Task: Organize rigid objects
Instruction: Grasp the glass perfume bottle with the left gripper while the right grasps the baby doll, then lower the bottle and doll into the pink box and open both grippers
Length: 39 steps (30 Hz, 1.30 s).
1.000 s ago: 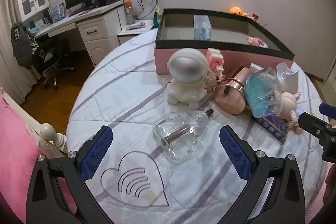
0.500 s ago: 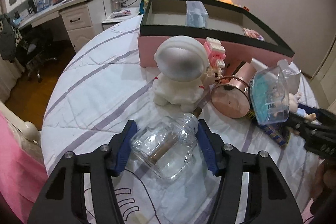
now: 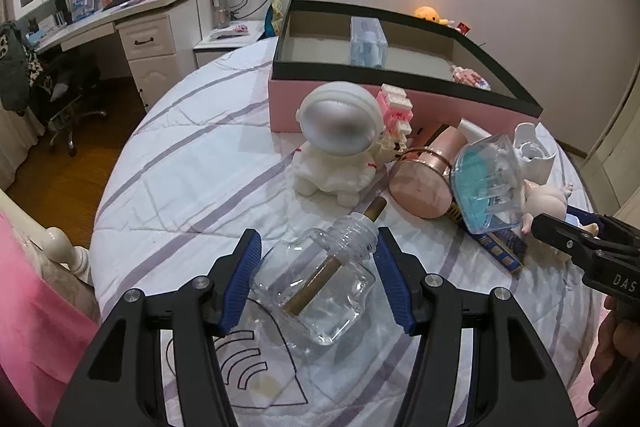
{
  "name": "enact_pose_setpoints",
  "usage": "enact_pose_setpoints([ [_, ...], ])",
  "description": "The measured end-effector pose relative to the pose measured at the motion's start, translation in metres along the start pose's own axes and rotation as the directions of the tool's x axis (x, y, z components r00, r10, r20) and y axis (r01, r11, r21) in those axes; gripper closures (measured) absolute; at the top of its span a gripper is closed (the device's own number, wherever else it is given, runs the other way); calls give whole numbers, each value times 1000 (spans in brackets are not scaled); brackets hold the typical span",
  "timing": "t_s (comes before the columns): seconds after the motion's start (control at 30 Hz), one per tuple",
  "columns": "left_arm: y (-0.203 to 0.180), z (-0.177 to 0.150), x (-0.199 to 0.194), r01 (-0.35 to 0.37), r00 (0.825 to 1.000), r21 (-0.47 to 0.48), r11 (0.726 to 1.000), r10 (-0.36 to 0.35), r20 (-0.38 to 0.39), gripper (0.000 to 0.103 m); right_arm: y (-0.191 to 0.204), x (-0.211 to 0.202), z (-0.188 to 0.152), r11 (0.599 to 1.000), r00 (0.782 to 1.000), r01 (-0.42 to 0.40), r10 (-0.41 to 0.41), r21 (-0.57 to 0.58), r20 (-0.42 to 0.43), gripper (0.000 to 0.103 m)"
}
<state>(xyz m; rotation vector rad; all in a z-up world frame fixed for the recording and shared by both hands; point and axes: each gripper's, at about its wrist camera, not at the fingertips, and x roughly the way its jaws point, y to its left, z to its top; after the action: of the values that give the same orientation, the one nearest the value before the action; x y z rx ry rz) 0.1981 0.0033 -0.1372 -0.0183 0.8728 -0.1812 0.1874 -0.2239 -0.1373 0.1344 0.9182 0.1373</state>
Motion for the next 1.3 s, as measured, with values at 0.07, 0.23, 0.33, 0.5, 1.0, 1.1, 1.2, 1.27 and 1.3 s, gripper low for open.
enact_pose_setpoints([
  [0.07, -1, 2, -5, 5, 1000, 1, 1000, -5, 12, 46, 1, -4, 1, 1000, 1000, -4, 4, 2, 8, 33],
  [0.23, -3, 9, -17, 22, 999, 5, 1000, -22, 36, 61, 5, -20, 7, 1000, 999, -28, 28, -3, 43, 33],
  [0.33, -4, 11, -15, 17, 999, 7, 1000, -17, 34, 62, 7, -25, 13, 999, 998, -35, 36, -8, 59, 33],
  [0.5, -2, 10, -2, 15, 1000, 11, 1000, -15, 21, 59, 8, -20, 14, 999, 998, -40, 41, -9, 47, 33],
  [1.0, 2, 14, -3, 52, 998, -6, 999, -52, 26, 60, 8, -20, 11, 998, 997, -58, 58, 5, 44, 33],
  [1.1, 1, 19, -15, 53, 997, -5, 999, -53, 49, 61, 9, -28, 14, 997, 996, -72, 72, 1, 61, 33],
  [1.2, -1, 28, -24, 51, 996, 9, 999, -51, 78, 61, 13, -35, 22, 997, 994, -79, 80, -12, 81, 33],
  [1.27, -3, 35, -26, 53, 995, 12, 999, -54, 89, 61, 16, -37, 30, 997, 992, -77, 80, -27, 94, 33],
  [1.3, -4, 38, -27, 56, 994, 12, 998, -56, 93, 61, 17, -39, 34, 996, 992, -79, 82, -33, 100, 33],
])
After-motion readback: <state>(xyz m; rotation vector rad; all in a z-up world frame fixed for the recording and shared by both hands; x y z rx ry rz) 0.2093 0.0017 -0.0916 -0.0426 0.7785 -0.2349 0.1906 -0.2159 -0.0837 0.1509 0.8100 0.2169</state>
